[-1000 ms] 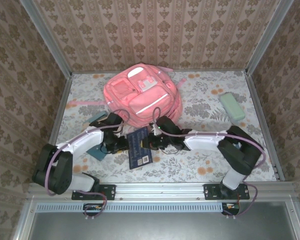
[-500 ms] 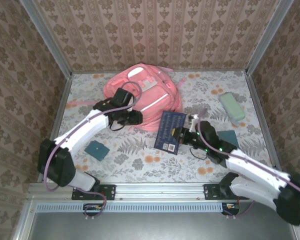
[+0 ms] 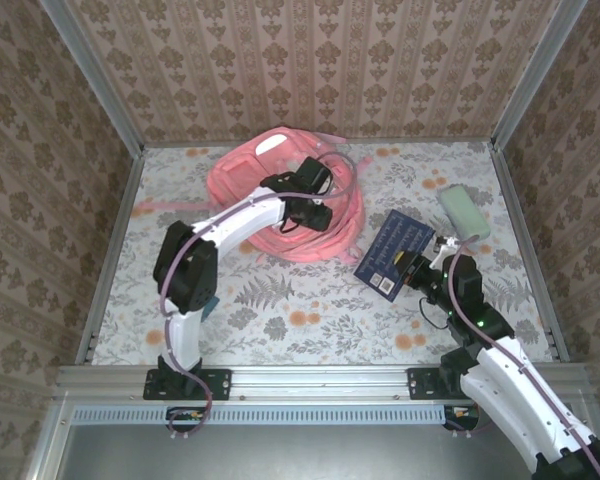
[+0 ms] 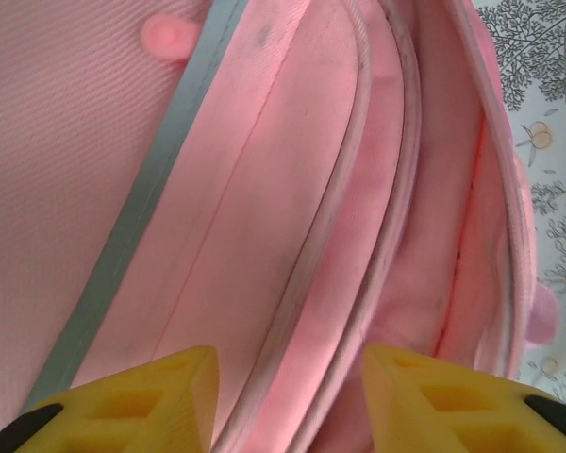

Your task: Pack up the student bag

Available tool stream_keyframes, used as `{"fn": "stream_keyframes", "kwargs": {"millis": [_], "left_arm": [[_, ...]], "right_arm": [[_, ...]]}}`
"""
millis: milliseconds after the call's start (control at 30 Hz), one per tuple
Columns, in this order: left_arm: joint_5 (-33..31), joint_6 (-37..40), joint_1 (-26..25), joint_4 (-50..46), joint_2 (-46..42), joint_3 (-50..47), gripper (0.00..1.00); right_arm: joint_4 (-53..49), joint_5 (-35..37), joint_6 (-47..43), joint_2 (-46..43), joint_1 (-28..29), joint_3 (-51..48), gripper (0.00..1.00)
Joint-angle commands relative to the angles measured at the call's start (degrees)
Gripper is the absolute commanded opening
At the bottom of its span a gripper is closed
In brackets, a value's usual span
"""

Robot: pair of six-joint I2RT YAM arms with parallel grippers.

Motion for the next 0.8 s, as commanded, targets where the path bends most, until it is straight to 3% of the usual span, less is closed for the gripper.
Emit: {"fn": "stream_keyframes", "kwargs": {"millis": [0, 500, 767], "left_arm": [[0.77, 3.54, -0.75, -2.13, 2.02, 4.27, 0.46], [8.69, 2.47, -2.45, -1.47, 4.5, 7.33, 0.44], [7.12, 3.21, -2.93, -3.33, 7.6, 9.44, 0.28]], "right_arm": [[1.92, -6.07, -0.85, 0.65, -2.35, 0.23, 0.0], [6.64, -8.69, -0.08, 6.87, -4.86, 0.41, 0.0], [9.85, -10.28, 2.02, 8.61, -4.94, 0.07, 0.0]]}}
